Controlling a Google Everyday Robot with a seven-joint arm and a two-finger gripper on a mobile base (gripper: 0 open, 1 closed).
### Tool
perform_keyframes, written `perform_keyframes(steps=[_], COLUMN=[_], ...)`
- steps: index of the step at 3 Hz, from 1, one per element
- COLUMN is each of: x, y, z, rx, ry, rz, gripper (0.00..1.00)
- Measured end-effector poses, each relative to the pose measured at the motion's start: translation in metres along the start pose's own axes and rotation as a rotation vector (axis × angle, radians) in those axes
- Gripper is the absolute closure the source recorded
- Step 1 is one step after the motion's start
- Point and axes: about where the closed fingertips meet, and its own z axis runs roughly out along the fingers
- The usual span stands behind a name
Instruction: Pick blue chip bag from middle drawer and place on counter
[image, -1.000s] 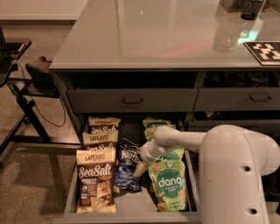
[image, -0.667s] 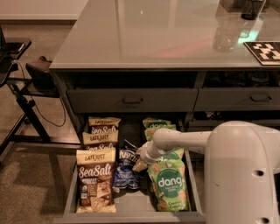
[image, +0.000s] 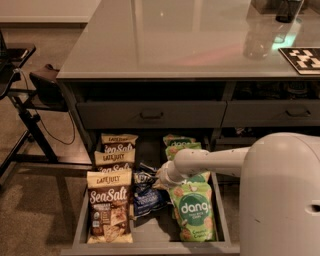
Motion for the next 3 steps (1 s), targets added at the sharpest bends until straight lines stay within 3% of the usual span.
perform_keyframes(steps=[1,3], x=[0.0000,-0.0001], y=[0.0000,0.0000], z=[0.0002,0.0002], rx=[-0.001,-0.001], ry=[0.000,0.000], rz=[0.000,0.000], gripper=[1.00,0.58])
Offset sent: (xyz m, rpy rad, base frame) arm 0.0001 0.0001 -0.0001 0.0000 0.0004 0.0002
